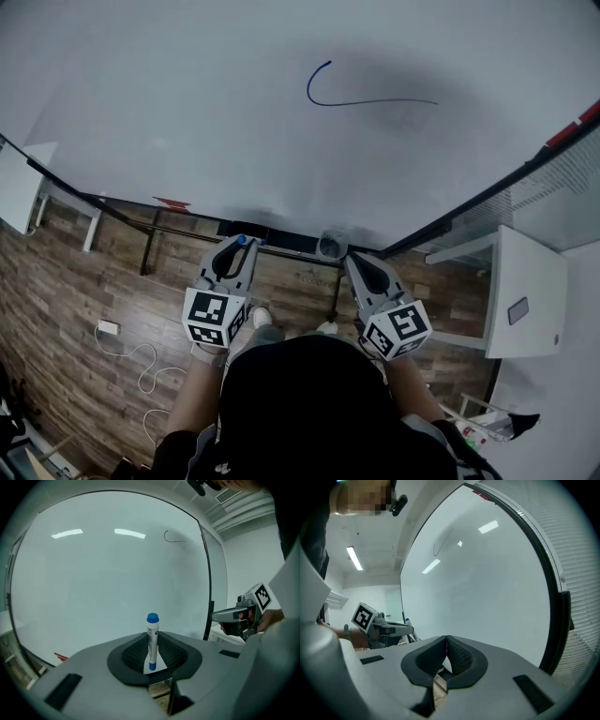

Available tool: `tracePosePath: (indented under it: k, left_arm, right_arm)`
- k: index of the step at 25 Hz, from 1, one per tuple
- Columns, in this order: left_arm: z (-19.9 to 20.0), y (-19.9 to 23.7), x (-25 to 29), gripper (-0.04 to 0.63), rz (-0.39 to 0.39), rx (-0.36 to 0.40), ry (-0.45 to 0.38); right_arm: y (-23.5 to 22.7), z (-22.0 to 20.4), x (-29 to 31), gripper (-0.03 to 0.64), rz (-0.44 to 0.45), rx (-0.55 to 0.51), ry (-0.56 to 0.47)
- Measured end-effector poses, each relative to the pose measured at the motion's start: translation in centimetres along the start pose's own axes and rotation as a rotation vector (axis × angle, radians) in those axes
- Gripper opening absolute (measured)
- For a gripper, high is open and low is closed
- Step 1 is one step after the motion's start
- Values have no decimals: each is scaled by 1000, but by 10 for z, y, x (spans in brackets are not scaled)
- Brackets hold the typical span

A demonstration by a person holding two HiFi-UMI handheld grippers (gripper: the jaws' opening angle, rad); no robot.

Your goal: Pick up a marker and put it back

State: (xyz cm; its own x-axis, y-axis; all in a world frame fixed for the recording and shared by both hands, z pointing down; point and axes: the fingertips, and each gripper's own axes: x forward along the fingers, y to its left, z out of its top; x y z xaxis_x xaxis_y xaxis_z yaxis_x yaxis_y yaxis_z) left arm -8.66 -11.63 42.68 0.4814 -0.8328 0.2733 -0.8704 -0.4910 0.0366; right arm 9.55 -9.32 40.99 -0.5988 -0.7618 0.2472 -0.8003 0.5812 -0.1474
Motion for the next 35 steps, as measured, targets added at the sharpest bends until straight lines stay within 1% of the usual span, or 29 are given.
tracePosePath:
  k: [6,12,17,20,27,33,35]
  left_arm:
    - [-21,12,-20,80,43,-30,28]
    - [-41,19,-35,80,73,-52,58]
    - [-52,19,-37,80,72,-67,80]
    - [-51,21,-33,80,70,-65,78]
    - [-39,10,-14,80,12,-36,65]
    - [-24,0,12,80,-40,-39,36]
    - [-17,-9,23,80,-72,-29,27]
  right_arm:
    - [14,-3,9,29,33,-11,12]
    - [23,-7,11,29,42,-13,19]
    - [25,-13,11,29,39,-3,31]
    - [24,-15,9,29,30,4,32]
    - [10,-19,4,29,-13,17,34]
    - [-11,-21,-10,29,-80,38,27]
    - [-18,-21,-17,29,-109,44,23]
